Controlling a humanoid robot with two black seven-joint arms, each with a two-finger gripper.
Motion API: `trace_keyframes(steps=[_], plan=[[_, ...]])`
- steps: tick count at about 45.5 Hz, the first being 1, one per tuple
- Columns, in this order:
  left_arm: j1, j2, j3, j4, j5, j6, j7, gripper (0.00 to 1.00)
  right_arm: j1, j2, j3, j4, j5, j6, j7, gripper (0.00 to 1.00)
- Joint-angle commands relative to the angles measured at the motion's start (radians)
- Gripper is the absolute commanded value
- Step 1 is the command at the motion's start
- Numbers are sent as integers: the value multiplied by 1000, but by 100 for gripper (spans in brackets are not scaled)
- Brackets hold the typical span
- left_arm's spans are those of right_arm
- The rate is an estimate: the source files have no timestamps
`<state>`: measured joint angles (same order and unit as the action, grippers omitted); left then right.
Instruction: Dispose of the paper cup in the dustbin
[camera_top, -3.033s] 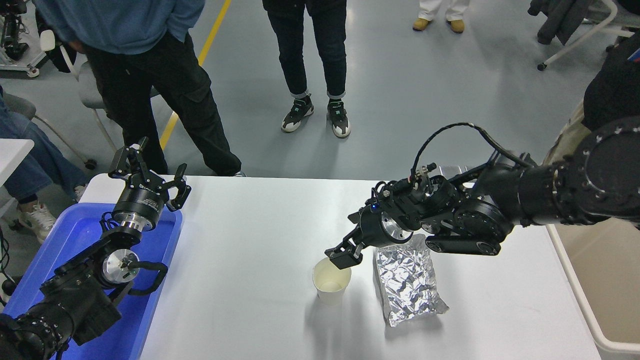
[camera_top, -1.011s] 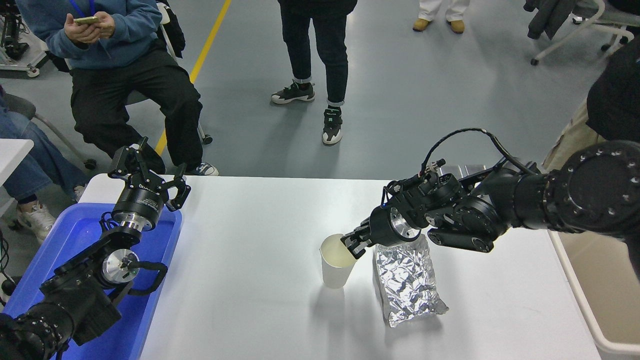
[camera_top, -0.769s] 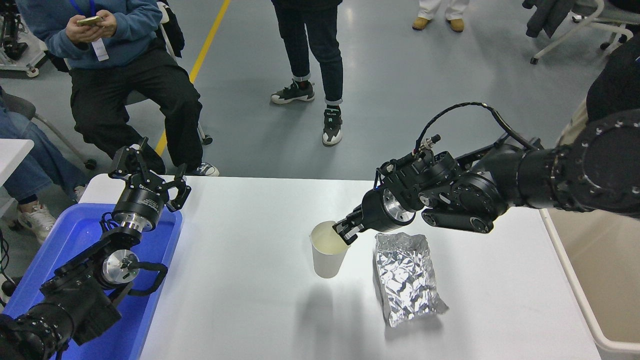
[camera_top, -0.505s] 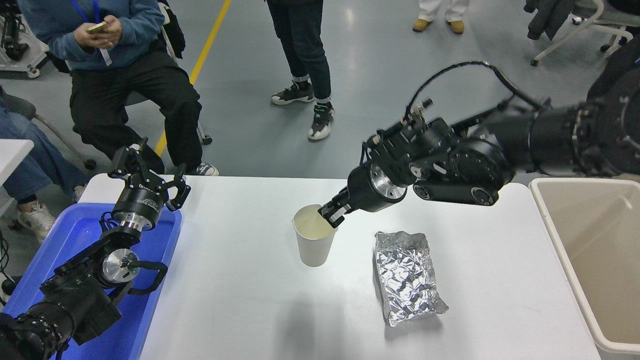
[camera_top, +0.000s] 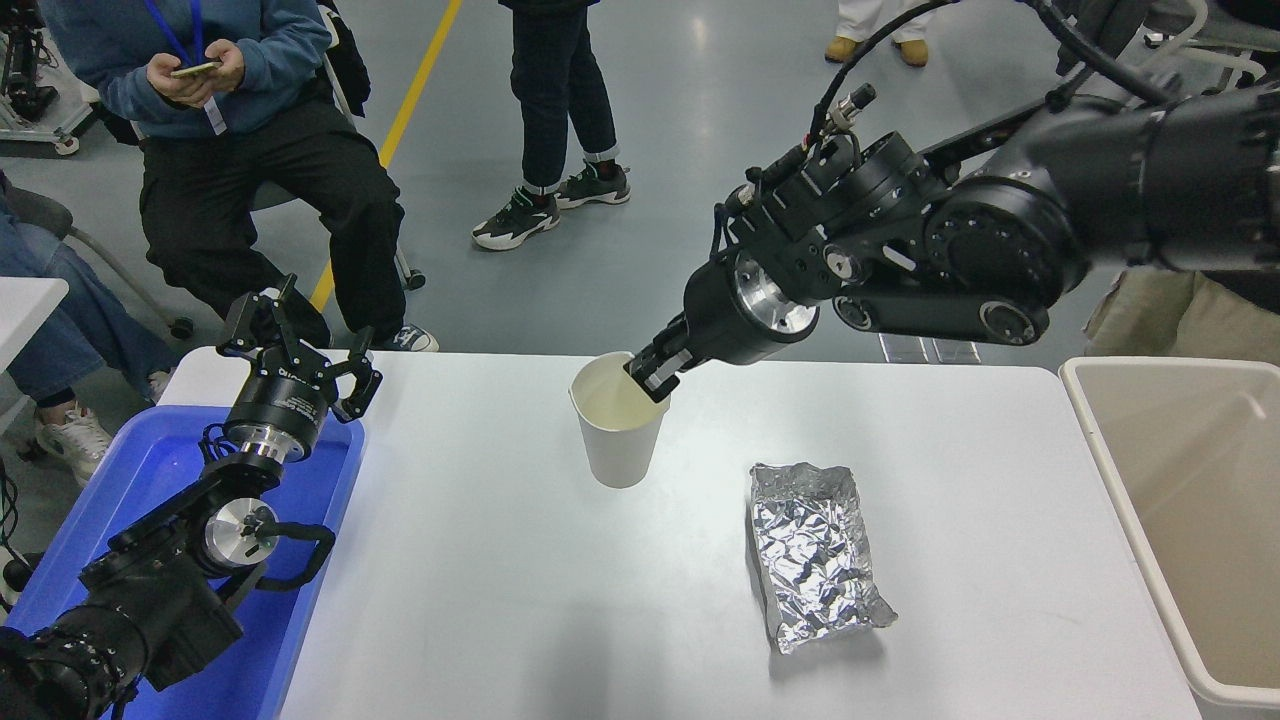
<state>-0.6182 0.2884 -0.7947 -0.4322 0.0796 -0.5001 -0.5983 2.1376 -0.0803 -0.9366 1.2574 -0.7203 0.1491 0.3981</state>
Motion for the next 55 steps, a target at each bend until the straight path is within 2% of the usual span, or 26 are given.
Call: trace_keyframes(steps=[1, 10, 20, 37, 55], plan=[[0, 0, -1, 0, 0, 0, 0, 100, 33, -128, -27, 7, -10, 4, 1, 0], [0, 0, -1, 1, 0, 0, 0, 100, -11, -332, -50, 2, -37, -5, 1, 0], [0, 0, -1, 0, 0, 0, 0, 100, -136, -555, -37, -42, -114, -13, 1, 0], [0, 0, -1, 1, 0, 0, 0, 100, -315, -835, 77, -171, -108, -37, 2, 0], [0, 0, 0, 0, 0, 0, 0, 100, -697, -1081, 410, -322, -96, -36, 2, 0]])
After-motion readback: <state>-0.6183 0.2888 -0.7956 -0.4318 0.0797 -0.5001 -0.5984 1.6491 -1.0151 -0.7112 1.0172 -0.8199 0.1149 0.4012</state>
